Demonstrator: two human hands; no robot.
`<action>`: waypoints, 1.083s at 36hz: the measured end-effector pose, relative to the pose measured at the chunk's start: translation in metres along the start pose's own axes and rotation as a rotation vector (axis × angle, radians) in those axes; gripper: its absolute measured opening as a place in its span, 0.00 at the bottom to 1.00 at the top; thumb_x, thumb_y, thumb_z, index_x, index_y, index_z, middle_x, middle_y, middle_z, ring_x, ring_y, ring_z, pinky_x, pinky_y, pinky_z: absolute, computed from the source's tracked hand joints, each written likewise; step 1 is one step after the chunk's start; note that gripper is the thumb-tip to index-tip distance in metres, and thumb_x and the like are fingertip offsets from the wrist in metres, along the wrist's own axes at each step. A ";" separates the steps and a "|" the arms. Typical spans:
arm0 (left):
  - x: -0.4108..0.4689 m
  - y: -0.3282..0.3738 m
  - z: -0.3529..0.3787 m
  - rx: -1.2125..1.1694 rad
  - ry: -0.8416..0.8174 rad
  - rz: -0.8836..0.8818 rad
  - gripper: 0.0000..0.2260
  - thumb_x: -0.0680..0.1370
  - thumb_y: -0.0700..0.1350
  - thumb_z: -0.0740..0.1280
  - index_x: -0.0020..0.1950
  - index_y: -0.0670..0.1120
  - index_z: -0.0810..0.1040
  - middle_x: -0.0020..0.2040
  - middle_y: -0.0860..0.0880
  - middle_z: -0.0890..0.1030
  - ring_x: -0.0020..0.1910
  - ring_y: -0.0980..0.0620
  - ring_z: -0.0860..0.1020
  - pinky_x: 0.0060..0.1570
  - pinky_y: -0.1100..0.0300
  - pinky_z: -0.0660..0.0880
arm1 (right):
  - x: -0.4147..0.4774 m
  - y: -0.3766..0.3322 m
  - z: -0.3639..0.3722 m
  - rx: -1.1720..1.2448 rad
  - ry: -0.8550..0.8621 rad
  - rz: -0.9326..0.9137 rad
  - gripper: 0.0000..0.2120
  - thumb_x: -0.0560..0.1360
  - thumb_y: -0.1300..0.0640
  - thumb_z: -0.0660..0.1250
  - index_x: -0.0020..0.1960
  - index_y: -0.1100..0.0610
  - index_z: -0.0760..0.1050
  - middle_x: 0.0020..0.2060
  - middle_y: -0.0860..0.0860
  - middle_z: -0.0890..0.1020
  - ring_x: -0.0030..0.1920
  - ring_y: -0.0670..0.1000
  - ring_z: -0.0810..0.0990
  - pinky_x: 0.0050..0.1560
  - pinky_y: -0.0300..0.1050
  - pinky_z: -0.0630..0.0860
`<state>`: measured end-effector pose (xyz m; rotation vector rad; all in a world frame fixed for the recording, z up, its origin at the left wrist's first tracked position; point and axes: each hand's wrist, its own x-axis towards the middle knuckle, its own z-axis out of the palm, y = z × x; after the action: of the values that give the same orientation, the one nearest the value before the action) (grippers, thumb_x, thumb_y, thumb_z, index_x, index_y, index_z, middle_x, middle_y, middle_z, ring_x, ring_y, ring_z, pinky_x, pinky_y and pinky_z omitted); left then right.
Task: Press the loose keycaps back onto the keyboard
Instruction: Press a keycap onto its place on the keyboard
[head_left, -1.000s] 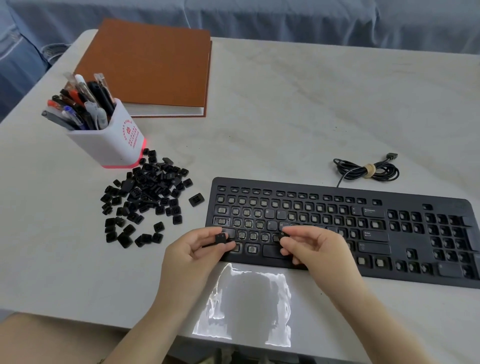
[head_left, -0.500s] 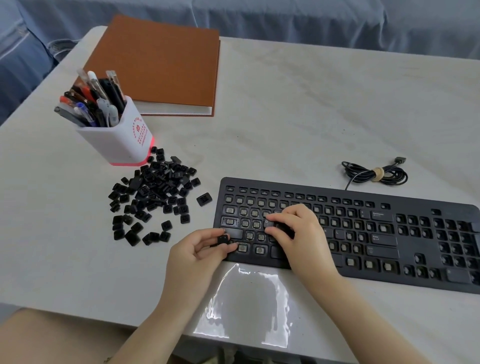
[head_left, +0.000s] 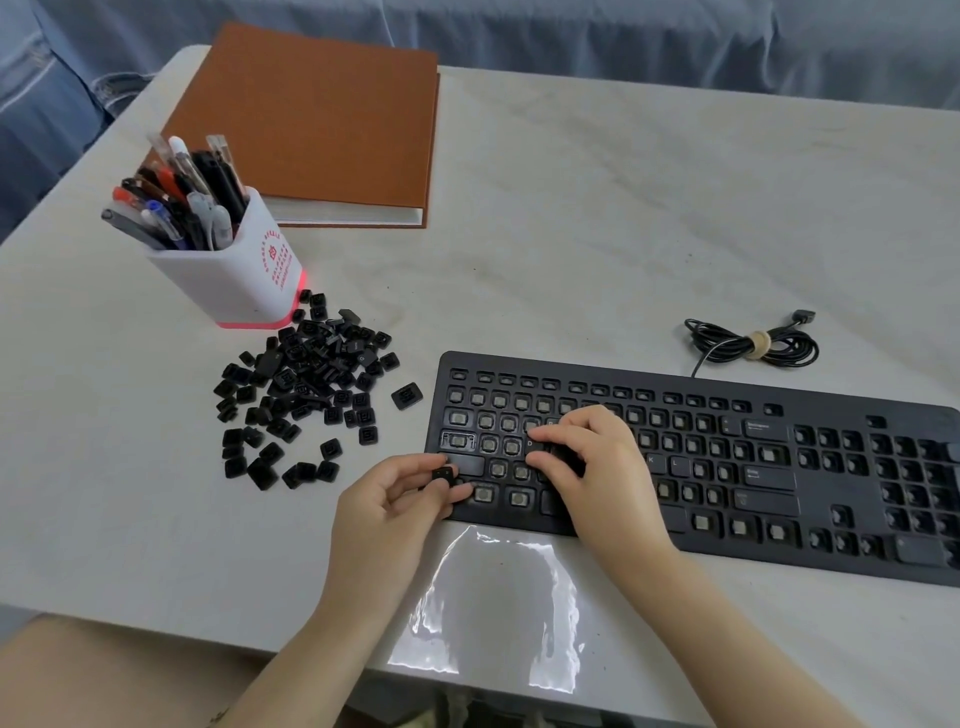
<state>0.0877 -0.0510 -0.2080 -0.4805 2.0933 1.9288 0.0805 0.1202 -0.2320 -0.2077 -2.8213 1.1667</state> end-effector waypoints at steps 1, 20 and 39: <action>0.000 0.000 0.000 -0.002 0.000 0.001 0.09 0.76 0.31 0.65 0.49 0.43 0.80 0.44 0.44 0.84 0.41 0.52 0.84 0.44 0.67 0.78 | 0.000 0.000 0.000 0.002 -0.008 0.003 0.09 0.72 0.58 0.71 0.52 0.54 0.82 0.43 0.43 0.71 0.49 0.43 0.67 0.50 0.21 0.59; -0.003 0.005 0.005 -0.096 0.000 0.001 0.12 0.74 0.28 0.66 0.48 0.43 0.81 0.44 0.45 0.84 0.43 0.52 0.84 0.42 0.68 0.78 | 0.000 0.003 -0.002 0.017 -0.013 -0.010 0.08 0.72 0.58 0.71 0.51 0.54 0.82 0.41 0.39 0.69 0.46 0.41 0.68 0.49 0.21 0.60; -0.001 0.004 0.008 -0.073 0.012 0.009 0.10 0.70 0.33 0.71 0.47 0.45 0.81 0.41 0.47 0.85 0.43 0.50 0.84 0.47 0.61 0.80 | -0.012 0.011 0.009 -0.316 0.230 -0.327 0.13 0.74 0.55 0.61 0.50 0.57 0.82 0.38 0.55 0.74 0.38 0.53 0.68 0.29 0.42 0.70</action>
<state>0.0871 -0.0426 -0.2046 -0.5001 2.0415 2.0183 0.0922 0.1198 -0.2469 0.0939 -2.6825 0.5900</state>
